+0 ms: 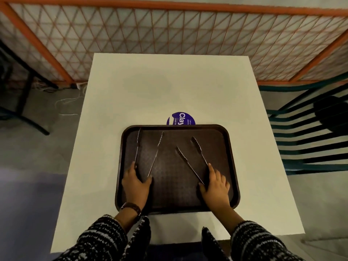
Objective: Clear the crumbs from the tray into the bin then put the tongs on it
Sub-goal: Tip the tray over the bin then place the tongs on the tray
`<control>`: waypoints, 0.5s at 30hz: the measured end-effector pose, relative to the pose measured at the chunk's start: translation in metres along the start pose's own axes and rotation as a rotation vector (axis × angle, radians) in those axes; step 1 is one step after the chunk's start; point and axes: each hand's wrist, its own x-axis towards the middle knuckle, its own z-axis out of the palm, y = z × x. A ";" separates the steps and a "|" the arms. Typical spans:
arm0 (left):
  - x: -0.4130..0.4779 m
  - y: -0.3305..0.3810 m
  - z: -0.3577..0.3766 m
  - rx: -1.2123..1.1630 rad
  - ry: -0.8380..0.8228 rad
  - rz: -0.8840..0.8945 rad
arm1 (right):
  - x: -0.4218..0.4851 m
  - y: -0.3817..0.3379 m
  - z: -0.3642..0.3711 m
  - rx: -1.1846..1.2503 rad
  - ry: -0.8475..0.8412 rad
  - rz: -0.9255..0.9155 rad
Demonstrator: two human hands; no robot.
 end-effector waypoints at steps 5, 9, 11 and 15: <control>-0.003 0.002 0.012 0.061 0.046 -0.032 | -0.002 0.003 0.000 -0.025 -0.006 -0.009; -0.005 0.004 0.020 0.072 0.097 -0.043 | 0.000 0.006 0.001 -0.035 -0.018 -0.020; -0.007 0.004 0.019 0.078 0.102 -0.040 | 0.000 0.006 0.001 -0.038 0.006 -0.030; -0.007 0.001 0.006 0.003 0.119 0.015 | 0.003 0.010 0.001 -0.065 0.106 -0.088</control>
